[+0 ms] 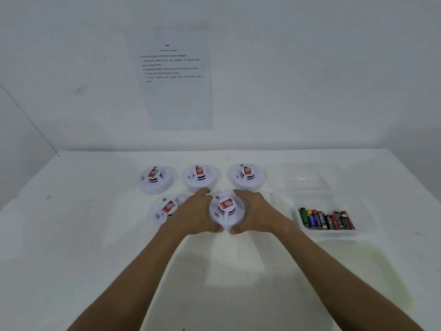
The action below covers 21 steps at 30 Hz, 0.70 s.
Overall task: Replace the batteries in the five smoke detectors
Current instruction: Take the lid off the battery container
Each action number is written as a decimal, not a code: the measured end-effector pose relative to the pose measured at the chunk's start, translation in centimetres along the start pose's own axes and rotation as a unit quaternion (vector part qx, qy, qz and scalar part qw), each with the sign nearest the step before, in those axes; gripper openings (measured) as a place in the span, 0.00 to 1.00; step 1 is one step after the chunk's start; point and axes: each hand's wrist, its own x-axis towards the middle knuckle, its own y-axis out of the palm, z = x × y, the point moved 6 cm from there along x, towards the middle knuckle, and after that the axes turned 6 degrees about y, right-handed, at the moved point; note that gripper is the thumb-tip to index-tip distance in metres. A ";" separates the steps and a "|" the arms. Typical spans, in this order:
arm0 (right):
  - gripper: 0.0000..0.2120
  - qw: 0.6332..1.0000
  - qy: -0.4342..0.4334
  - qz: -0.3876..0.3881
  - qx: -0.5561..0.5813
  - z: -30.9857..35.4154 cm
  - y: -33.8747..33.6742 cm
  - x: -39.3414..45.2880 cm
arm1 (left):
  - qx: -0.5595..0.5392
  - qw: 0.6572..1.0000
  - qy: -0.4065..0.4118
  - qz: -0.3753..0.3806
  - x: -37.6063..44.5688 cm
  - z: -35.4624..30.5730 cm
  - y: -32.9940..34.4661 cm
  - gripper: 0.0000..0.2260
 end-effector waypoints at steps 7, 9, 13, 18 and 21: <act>0.54 0.997 -0.013 0.055 -0.054 0.8 -0.5 0.0 | -0.048 0.997 0.012 -0.062 -1.0 -1.8 -0.9 0.29; 0.53 0.996 -0.021 0.073 -0.054 1.0 -1.0 -0.2 | -0.116 0.989 0.005 -0.095 -1.9 -1.9 -1.6 0.34; 0.46 0.995 -0.026 0.073 0.065 1.7 -2.8 -1.4 | -0.274 0.953 -0.014 -0.125 -3.5 -1.7 -3.0 0.27; 0.44 0.964 -0.053 0.107 0.238 2.9 -3.4 -3.1 | -0.312 0.946 0.011 -0.090 -4.0 -2.9 -3.6 0.24; 0.46 0.941 -0.054 0.122 0.310 3.1 -2.9 -3.5 | -0.377 0.923 0.036 -0.065 -4.3 -4.1 -3.6 0.27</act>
